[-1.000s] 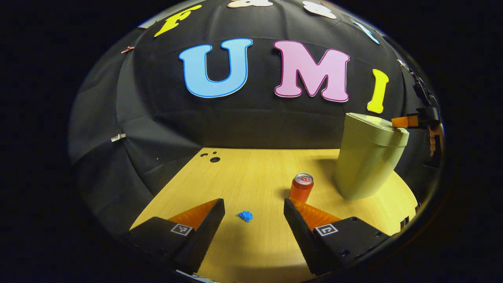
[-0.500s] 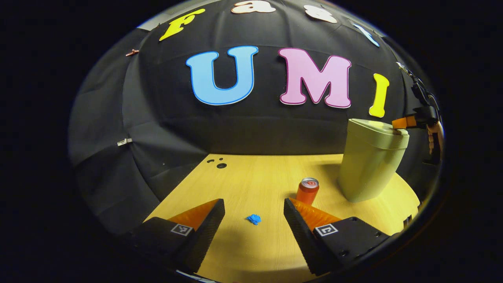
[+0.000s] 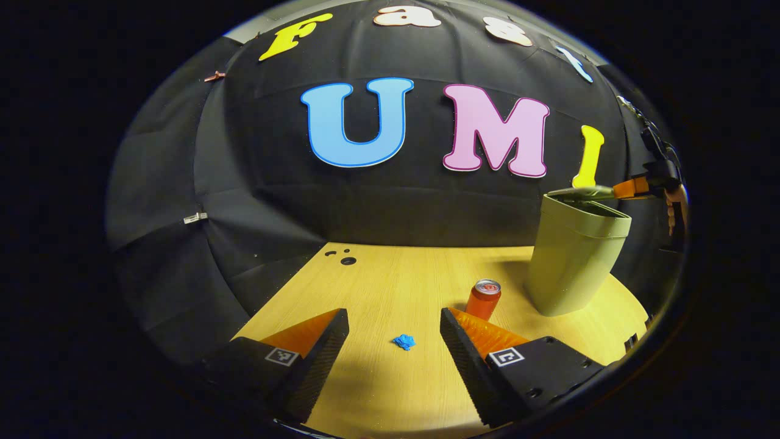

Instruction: Press the lid of the desktop garbage bin to open it, pick up the crumpled paper on the desktop and throw it into the bin, then pick up the pop can on the desktop and drop it into the bin, and finally close the garbage bin lid.

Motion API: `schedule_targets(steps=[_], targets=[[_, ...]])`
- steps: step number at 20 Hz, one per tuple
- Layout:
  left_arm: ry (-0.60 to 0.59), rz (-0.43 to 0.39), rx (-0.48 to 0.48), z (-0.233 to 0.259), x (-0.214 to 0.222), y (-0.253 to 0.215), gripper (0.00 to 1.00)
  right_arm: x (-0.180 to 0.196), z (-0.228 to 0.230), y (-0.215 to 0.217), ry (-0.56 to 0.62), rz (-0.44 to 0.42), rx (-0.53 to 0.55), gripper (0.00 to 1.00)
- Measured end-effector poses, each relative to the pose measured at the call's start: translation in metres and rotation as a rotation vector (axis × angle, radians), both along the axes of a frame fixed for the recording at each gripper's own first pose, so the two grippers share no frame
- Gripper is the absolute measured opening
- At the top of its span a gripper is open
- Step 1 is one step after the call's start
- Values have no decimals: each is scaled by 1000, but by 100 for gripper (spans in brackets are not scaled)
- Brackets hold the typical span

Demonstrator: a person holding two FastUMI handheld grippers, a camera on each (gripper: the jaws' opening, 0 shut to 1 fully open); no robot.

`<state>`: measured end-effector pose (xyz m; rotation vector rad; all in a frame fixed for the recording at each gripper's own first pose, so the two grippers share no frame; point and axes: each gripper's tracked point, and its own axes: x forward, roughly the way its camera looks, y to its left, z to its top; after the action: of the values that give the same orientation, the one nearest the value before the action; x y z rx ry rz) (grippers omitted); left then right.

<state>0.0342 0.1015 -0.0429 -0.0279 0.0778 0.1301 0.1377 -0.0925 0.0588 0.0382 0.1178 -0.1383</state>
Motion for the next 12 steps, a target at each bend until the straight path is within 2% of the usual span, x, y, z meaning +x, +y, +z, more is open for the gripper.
schedule_targets(steps=[3,6,12], targets=[[14,-19,-24,-14,4,11,97,-18,-1,8,-6,-3,-4,5],[34,-38,-55,-29,11,22,97,-35,-10,16,-4,-8,37,5],[95,-70,-124,-62,34,35,96,-71,-47,26,58,-14,35,5]])
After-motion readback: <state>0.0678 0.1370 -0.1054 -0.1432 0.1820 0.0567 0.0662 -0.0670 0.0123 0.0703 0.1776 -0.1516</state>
